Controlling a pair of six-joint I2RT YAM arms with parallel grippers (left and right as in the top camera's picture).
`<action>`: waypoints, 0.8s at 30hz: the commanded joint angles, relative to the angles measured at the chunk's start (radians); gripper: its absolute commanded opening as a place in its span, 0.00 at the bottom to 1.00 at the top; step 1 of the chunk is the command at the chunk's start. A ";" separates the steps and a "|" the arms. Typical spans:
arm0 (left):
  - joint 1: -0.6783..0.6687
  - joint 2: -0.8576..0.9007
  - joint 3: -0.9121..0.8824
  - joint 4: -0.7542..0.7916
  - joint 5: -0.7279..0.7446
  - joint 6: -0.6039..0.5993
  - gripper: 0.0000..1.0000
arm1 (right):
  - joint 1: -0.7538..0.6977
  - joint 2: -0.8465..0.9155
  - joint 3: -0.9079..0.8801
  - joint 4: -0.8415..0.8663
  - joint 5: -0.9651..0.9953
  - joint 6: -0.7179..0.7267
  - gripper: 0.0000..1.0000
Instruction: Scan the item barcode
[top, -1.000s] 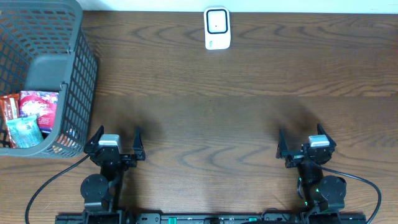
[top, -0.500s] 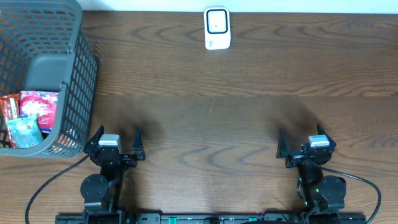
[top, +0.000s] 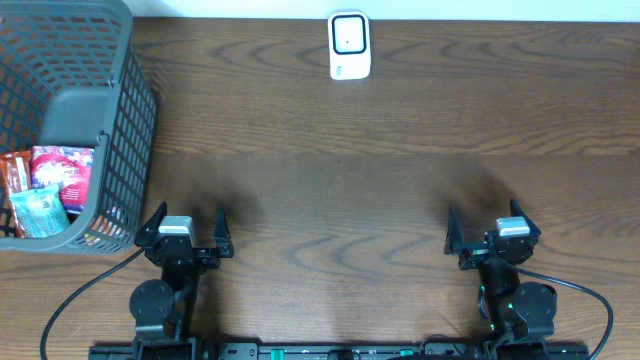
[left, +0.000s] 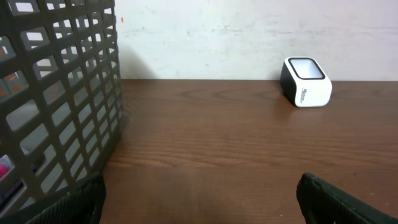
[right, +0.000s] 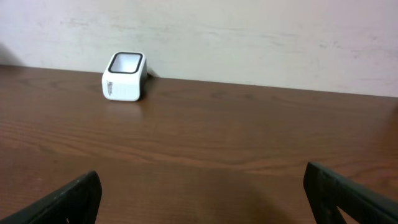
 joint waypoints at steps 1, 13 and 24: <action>0.005 -0.006 -0.028 -0.014 0.019 -0.008 0.98 | -0.011 -0.005 -0.002 -0.004 0.002 -0.009 0.99; 0.004 -0.006 -0.027 -0.009 0.084 -0.275 0.98 | -0.011 -0.005 -0.002 -0.004 0.002 -0.009 0.99; 0.004 -0.006 -0.027 0.006 0.148 -0.850 0.98 | -0.011 -0.005 -0.002 -0.004 0.002 -0.009 0.99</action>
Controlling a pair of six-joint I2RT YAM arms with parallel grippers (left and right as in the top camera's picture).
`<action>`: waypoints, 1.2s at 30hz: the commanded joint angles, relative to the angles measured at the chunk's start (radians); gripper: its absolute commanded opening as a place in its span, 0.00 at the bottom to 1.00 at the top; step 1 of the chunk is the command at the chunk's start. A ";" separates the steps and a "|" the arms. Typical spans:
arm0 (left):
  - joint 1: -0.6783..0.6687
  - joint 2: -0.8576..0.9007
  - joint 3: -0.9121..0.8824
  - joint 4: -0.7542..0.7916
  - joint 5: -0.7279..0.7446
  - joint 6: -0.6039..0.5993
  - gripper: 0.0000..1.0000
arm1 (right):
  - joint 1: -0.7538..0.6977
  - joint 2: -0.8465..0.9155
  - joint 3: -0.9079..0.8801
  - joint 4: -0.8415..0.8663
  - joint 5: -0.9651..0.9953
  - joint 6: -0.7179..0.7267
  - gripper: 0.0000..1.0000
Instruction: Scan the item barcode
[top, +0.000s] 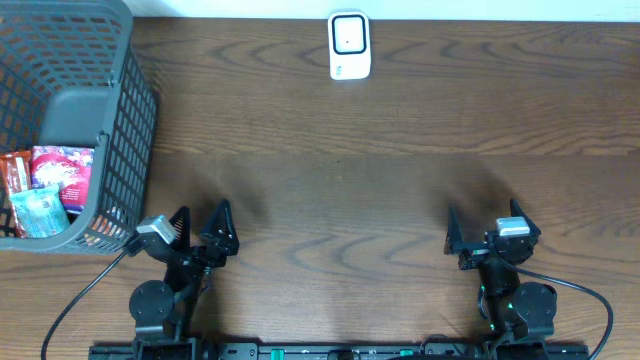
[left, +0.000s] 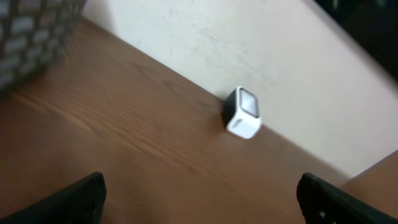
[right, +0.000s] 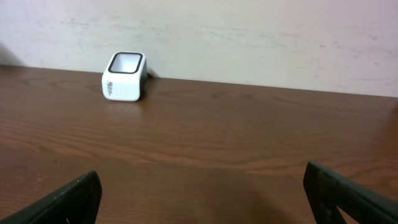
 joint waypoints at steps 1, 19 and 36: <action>0.004 -0.006 -0.027 -0.008 0.037 -0.230 0.98 | -0.011 -0.005 -0.002 -0.004 0.002 -0.009 0.99; 0.005 -0.006 -0.021 0.418 0.085 -0.294 0.98 | -0.011 -0.005 -0.002 -0.004 0.002 -0.009 0.99; 0.005 0.069 0.151 0.419 -0.012 -0.063 0.98 | -0.011 -0.005 -0.002 -0.004 0.002 -0.009 0.99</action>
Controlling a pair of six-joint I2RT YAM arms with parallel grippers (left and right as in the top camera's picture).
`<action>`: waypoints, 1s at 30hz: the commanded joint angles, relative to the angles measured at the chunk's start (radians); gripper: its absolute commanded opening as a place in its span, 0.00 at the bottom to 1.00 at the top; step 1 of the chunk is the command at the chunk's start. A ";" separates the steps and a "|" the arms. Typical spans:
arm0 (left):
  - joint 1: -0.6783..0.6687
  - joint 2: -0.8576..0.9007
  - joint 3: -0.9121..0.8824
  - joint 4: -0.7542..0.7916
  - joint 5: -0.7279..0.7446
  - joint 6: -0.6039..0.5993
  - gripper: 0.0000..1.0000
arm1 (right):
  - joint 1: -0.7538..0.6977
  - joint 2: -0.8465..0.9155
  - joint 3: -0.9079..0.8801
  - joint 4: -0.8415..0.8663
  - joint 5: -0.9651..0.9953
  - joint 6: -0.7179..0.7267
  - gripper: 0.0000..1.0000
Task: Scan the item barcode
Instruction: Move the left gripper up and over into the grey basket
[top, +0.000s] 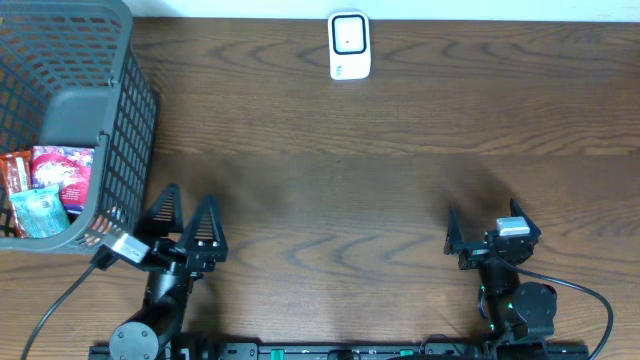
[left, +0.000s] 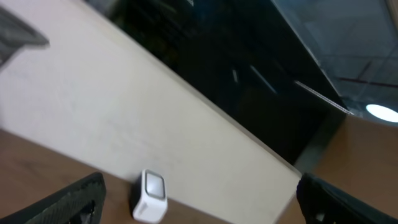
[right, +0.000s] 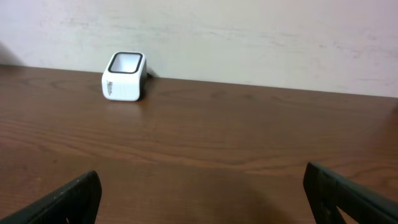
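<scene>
A white barcode scanner (top: 349, 45) stands at the table's far edge, also in the left wrist view (left: 150, 196) and the right wrist view (right: 125, 76). Packaged items, a red packet (top: 62, 167) and a teal one (top: 42, 213), lie inside the dark mesh basket (top: 125, 110) at the left. My left gripper (top: 186, 222) is open, raised and tilted up beside the basket's near corner, holding nothing. My right gripper (top: 490, 230) is open and empty, low at the near right.
The wooden table (top: 400, 170) stretches between the grippers and the scanner. A pale wall (right: 249, 37) runs behind the far edge. The basket's near wall stands just left of my left gripper.
My left gripper has risen and tilted further upward; its camera now sees the wall and dark space above it. The right arm, scanner and basket items are unchanged.
Both grippers rested open at the near edge, level with the table. Then the left gripper was rolled and tilted, its view slanting across the table. Now it is pitched higher still, beside the basket. The right arm stayed put throughout.
</scene>
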 joint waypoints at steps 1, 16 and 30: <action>0.005 0.058 0.074 0.006 -0.077 0.064 0.98 | -0.011 -0.005 -0.002 -0.004 0.002 -0.009 0.99; 0.005 0.580 0.520 0.121 -0.669 0.209 0.98 | -0.011 -0.005 -0.002 -0.004 0.002 -0.009 0.99; 0.178 1.324 1.617 -0.914 -0.726 0.433 0.98 | -0.011 -0.005 -0.002 -0.004 0.002 -0.009 0.99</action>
